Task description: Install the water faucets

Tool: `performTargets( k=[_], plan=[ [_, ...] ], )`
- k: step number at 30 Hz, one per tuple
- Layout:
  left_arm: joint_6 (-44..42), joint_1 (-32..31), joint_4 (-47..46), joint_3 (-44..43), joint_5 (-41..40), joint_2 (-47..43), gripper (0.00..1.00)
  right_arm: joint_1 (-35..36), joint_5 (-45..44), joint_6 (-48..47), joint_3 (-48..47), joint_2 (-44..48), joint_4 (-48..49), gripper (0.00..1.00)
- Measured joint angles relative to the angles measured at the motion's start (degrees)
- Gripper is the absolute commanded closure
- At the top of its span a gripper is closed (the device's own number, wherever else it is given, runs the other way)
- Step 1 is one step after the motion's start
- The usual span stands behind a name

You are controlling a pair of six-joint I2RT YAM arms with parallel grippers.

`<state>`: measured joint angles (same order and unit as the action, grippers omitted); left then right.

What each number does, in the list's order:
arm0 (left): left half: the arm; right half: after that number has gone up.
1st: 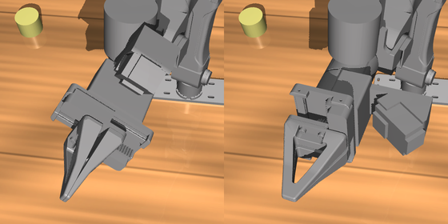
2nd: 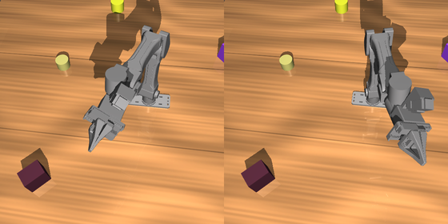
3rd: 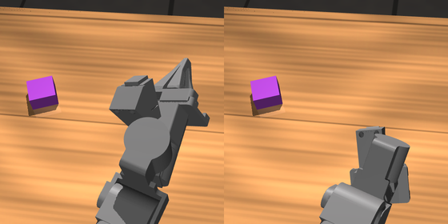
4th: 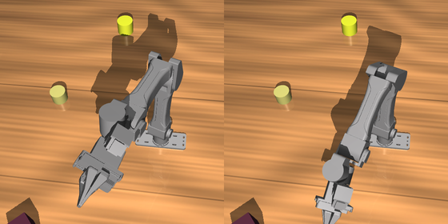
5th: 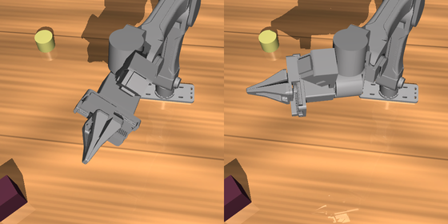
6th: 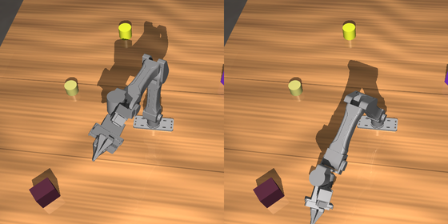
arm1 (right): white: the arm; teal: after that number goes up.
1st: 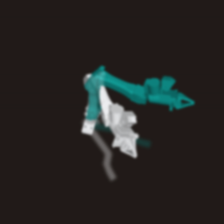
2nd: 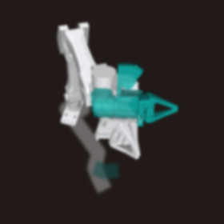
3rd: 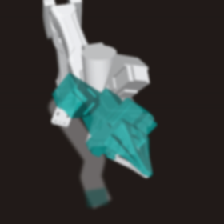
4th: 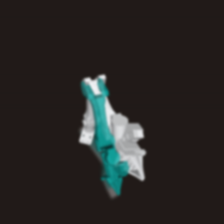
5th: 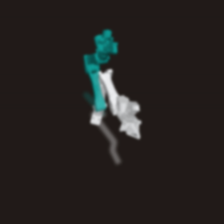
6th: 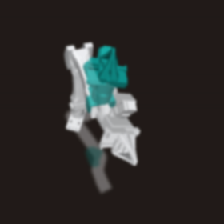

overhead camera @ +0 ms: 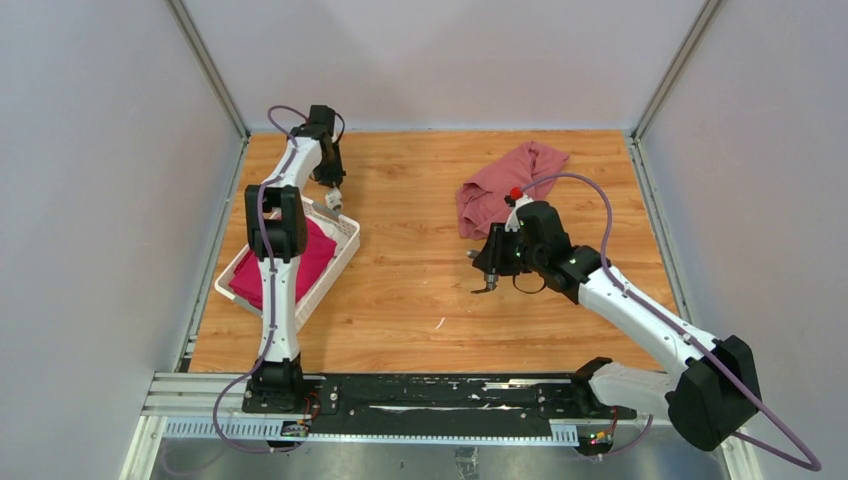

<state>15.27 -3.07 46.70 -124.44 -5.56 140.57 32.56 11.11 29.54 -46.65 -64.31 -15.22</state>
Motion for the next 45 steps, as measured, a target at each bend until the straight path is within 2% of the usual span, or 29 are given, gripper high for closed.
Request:
performTargets(
  k=[3, 11, 12, 14, 15, 18, 19, 22, 27, 33, 39, 45],
  plan=[
    [0.4, 0.0, 0.0, -0.2, 0.7, 0.0, 1.00, 0.0, 0.2, 0.0, 0.0, -0.1, 0.2, 1.00],
    [0.8, -0.4, 0.0, 0.9, 4.6, -3.5, 1.00, -0.1, 0.3, 0.2, 0.0, 1.2, 0.2, 1.00],
    [0.6, -0.6, 0.0, 1.5, 4.6, -4.9, 0.97, -0.1, 0.4, 0.3, 0.0, 1.6, 0.2, 1.00],
    [-0.1, -1.6, -0.2, 3.2, 4.3, -10.0, 0.72, -0.1, 0.4, 0.6, 0.0, 3.2, 0.2, 1.00],
    [-0.3, -2.2, -0.3, 3.6, 4.0, -12.1, 0.51, -0.1, 0.4, 0.7, 0.0, 3.8, 0.2, 1.00],
    [-1.9, -3.9, -1.3, 4.7, 2.9, -17.2, 0.18, -0.1, 0.4, 1.0, 0.3, 5.5, 0.2, 1.00],
    [-1.9, -4.5, -1.8, 5.2, 2.4, -18.6, 0.12, -0.1, 0.4, 1.1, 0.5, 6.0, 0.2, 1.00],
    [-2.7, -5.8, -2.8, 7.2, 0.2, -20.5, 0.06, -0.1, 0.5, 1.3, 0.7, 6.4, 0.1, 1.00],
    [-4.6, -6.7, -2.5, 11.7, -5.4, -17.2, 0.06, -0.1, 1.0, 1.5, 0.7, 6.0, 0.1, 1.00],
    [-6.7, -6.8, -0.2, 12.1, -6.7, -10.5, 0.08, -0.1, 1.4, 1.5, 0.7, 3.6, 0.1, 1.00],
    [-6.5, -6.8, 0.4, 12.1, -6.4, -7.5, 0.21, -0.1, 1.6, 1.4, 0.5, 2.3, 0.1, 1.00],
    [-5.5, -6.8, 0.5, 12.2, -5.4, -7.5, 0.43, -0.1, 1.7, 1.4, 0.4, 2.2, 0.1, 1.00]
  ],
)
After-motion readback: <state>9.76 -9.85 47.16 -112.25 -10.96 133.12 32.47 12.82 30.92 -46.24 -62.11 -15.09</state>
